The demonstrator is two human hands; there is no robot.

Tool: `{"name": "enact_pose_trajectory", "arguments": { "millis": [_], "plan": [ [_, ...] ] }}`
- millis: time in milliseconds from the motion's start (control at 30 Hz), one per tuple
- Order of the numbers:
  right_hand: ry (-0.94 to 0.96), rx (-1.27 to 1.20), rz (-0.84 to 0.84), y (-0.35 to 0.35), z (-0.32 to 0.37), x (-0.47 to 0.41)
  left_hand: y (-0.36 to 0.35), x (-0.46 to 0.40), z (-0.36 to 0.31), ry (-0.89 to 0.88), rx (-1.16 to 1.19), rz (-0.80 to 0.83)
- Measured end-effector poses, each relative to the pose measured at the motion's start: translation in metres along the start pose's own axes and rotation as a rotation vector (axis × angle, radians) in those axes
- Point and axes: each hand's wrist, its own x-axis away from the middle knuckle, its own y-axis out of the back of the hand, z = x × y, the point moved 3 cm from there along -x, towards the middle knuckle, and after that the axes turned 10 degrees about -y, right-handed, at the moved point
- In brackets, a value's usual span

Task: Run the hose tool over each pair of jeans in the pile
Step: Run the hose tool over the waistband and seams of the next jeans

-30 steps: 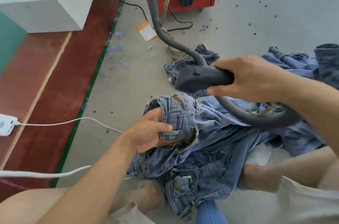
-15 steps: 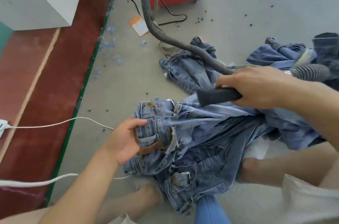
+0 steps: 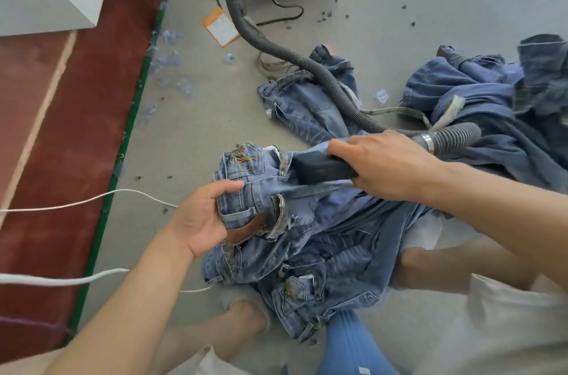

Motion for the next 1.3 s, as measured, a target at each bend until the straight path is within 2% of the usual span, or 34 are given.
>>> {"name": "enact_pose_trajectory", "arguments": {
  "millis": [133,400,500,633,733,967,1033,1167,1233,1300],
  "plan": [
    [-0.047,-0.098,-0.048,0.013,-0.016,0.004,-0.002,-0.002,-0.003,-0.017,0.044,-0.001],
    [-0.155,-0.122,-0.081,0.021,-0.048,0.010,-0.003,-0.001,-0.005,-0.021,0.049,0.058],
    [-0.145,-0.082,-0.038,0.022,-0.049,0.012,-0.006,0.000,-0.004,-0.032,0.065,0.078],
    [-0.113,-0.013,0.047,0.000,-0.017,0.015,-0.007,0.001,-0.002,-0.031,0.062,0.070],
    [-0.081,-0.043,-0.013,-0.003,0.001,0.012,-0.007,0.000,-0.002,-0.020,0.056,0.073],
    [-0.054,-0.304,-0.172,0.034,-0.004,0.008,-0.003,-0.001,-0.004,-0.025,-0.012,0.069],
    [-0.093,-0.263,-0.136,0.040,-0.022,0.006,-0.003,-0.002,-0.005,-0.034,0.006,0.076],
    [-0.178,-0.014,0.068,0.032,-0.052,0.013,-0.003,-0.003,-0.005,-0.047,0.018,0.063],
    [-0.153,0.061,0.133,0.022,-0.044,0.015,-0.004,-0.004,-0.004,-0.051,0.020,0.063],
    [-0.088,0.028,0.161,0.013,-0.026,0.014,-0.005,-0.004,-0.005,-0.050,0.010,0.064]
  ]
}}
